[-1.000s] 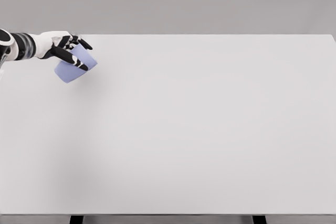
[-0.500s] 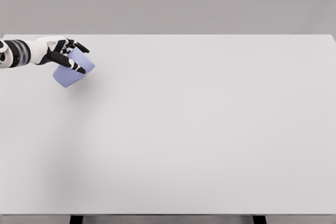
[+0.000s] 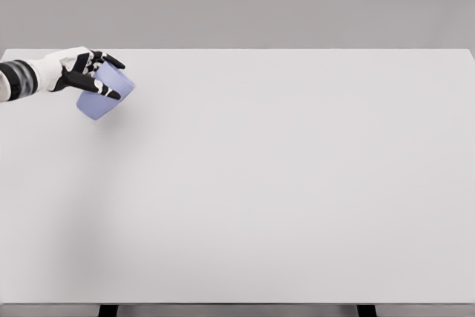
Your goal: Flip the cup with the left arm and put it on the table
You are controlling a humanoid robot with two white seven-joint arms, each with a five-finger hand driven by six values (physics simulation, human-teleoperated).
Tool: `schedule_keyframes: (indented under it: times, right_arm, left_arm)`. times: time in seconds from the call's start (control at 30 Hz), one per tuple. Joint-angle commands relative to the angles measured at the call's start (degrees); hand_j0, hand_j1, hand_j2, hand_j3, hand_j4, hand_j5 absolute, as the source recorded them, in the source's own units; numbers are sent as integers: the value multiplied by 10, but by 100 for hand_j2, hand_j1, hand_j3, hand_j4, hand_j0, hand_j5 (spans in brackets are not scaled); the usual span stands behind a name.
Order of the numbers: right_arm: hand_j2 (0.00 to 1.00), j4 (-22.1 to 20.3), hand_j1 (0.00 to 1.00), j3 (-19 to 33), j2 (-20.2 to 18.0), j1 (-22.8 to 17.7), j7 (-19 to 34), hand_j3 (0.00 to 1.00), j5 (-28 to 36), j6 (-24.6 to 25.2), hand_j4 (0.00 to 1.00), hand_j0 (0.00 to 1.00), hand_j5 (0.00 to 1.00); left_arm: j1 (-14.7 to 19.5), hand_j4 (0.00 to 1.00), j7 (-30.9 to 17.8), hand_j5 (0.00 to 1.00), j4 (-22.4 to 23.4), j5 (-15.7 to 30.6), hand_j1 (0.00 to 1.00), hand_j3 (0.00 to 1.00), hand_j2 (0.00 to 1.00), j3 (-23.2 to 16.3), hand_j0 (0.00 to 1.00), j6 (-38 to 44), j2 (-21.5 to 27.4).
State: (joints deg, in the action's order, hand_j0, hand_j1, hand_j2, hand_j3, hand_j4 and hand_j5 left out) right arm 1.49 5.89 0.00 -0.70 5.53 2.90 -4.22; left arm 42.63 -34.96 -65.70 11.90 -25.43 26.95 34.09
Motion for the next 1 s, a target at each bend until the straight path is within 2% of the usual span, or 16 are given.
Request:
schedule_keyframes:
  times: [0.0, 0.3, 0.37, 0.47, 0.6, 0.7, 0.77, 0.9, 0.97]
  right_arm:
    - [100, 0, 100, 0, 0, 0, 0, 100, 0, 0, 100, 100, 100]
    - [100, 0, 100, 0, 0, 0, 0, 100, 0, 0, 100, 100, 100]
    - [100, 0, 100, 0, 0, 0, 0, 100, 0, 0, 100, 100, 100]
    - [100, 0, 100, 0, 0, 0, 0, 100, 0, 0, 100, 100, 100]
    - [100, 0, 100, 0, 0, 0, 0, 100, 0, 0, 100, 100, 100]
    - [100, 0, 100, 0, 0, 0, 0, 100, 0, 0, 100, 100, 100]
    - [100, 0, 100, 0, 0, 0, 0, 100, 0, 0, 100, 100, 100]
    - [100, 0, 100, 0, 0, 0, 0, 100, 0, 0, 100, 100, 100]
    - [100, 0, 100, 0, 0, 0, 0, 100, 0, 0, 100, 100, 100]
  left_arm:
    - [-2, 56, 0, 56, 3, 1, 56, 56, 56, 4, 56, -37, 0]
    - [-17, 55, 0, 55, 45, 5, 55, 55, 55, 6, 55, -199, -3]
    - [-18, 55, 0, 55, 46, 7, 55, 55, 55, 7, 55, -211, -5]
    - [-36, 55, 1, 55, 51, 9, 55, 55, 55, 26, 55, -255, -11]
    - [-43, 55, 8, 55, 63, 21, 55, 55, 55, 32, 55, -303, -17]
    - [-67, 55, 8, 55, 67, 21, 55, 55, 55, 65, 55, -334, -32]
    - [-68, 55, 8, 55, 73, 23, 55, 55, 55, 67, 55, -355, -38]
    - [-71, 55, 8, 55, 97, 59, 55, 55, 55, 67, 55, -395, -44]
    - [-77, 54, 8, 54, 123, 88, 54, 54, 54, 68, 54, -426, -52]
